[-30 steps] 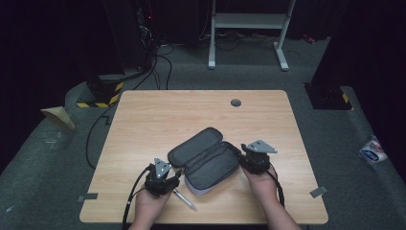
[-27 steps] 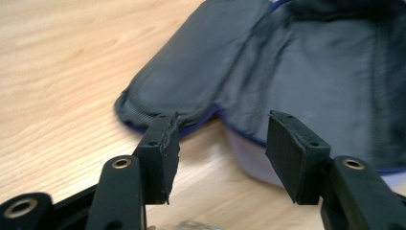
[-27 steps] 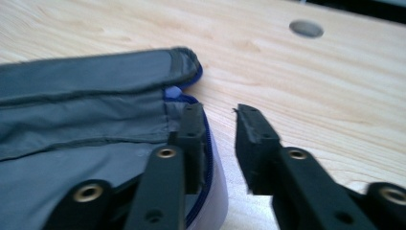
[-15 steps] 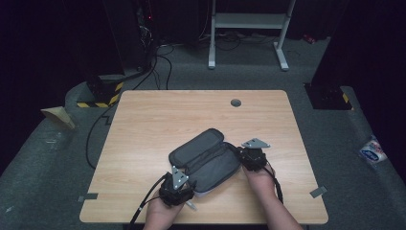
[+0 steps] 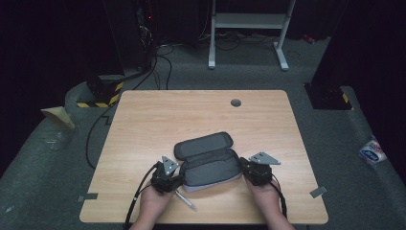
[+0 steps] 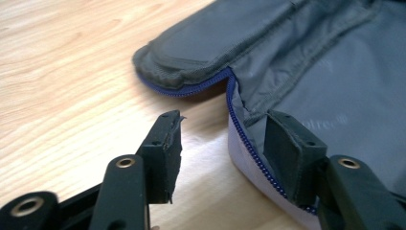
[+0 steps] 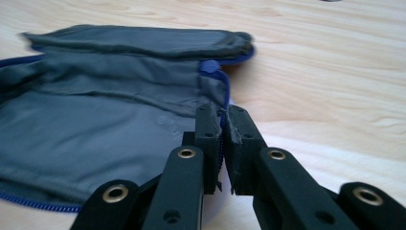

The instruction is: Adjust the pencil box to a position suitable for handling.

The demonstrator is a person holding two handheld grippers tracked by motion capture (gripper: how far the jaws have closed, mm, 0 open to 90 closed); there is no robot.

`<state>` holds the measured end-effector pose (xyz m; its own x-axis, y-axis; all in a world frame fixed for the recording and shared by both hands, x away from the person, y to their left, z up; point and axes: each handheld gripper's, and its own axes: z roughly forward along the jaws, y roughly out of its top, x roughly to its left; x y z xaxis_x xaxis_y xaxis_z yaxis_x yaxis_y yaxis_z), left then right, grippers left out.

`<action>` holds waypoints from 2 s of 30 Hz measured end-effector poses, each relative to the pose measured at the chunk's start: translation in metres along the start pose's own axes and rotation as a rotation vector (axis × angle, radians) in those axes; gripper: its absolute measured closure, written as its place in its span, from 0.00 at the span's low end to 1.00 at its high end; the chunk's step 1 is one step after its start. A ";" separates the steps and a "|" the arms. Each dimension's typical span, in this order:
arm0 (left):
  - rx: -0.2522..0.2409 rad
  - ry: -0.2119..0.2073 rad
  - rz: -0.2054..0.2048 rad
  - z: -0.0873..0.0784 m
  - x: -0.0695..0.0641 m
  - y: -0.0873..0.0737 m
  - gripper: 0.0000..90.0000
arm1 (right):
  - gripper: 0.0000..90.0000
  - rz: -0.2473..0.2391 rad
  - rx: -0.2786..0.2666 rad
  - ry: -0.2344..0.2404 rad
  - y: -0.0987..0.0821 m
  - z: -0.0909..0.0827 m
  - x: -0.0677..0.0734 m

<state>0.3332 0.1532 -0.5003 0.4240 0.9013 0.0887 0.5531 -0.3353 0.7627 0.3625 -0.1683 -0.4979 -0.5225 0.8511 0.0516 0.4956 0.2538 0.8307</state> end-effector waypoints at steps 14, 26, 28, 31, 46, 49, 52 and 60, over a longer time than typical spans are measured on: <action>-0.016 -0.066 -0.051 0.006 0.019 -0.001 0.92 | 0.91 -0.007 0.008 0.041 -0.004 0.006 0.023; -0.018 -0.054 -0.051 0.027 0.028 0.016 0.96 | 0.91 -0.002 -0.015 -0.020 0.013 0.029 0.016; -0.013 -0.049 -0.046 0.032 0.030 0.021 0.96 | 0.90 0.001 -0.015 -0.020 0.013 0.030 0.016; -0.011 -0.054 -0.055 0.042 0.032 0.031 0.96 | 0.89 -0.004 -0.019 -0.031 0.011 0.028 0.015; -0.048 -0.049 -0.065 0.052 0.028 0.049 0.79 | 0.80 0.028 -0.035 -0.045 0.016 0.029 -0.006; -0.082 -0.038 -0.052 0.039 0.031 0.049 0.73 | 0.75 0.022 -0.083 -0.033 0.019 0.017 -0.004; -0.106 -0.020 -0.052 0.022 0.036 0.046 0.67 | 0.70 0.014 -0.112 -0.022 0.021 0.002 -0.004; -0.068 -0.033 -0.052 -0.017 0.038 -0.001 0.62 | 0.67 0.002 -0.085 -0.017 -0.004 -0.028 -0.014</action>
<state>0.3364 0.1926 -0.4869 0.4203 0.9070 0.0275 0.5257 -0.2681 0.8074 0.3483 -0.1942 -0.4863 -0.5097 0.8592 0.0447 0.4352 0.2127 0.8749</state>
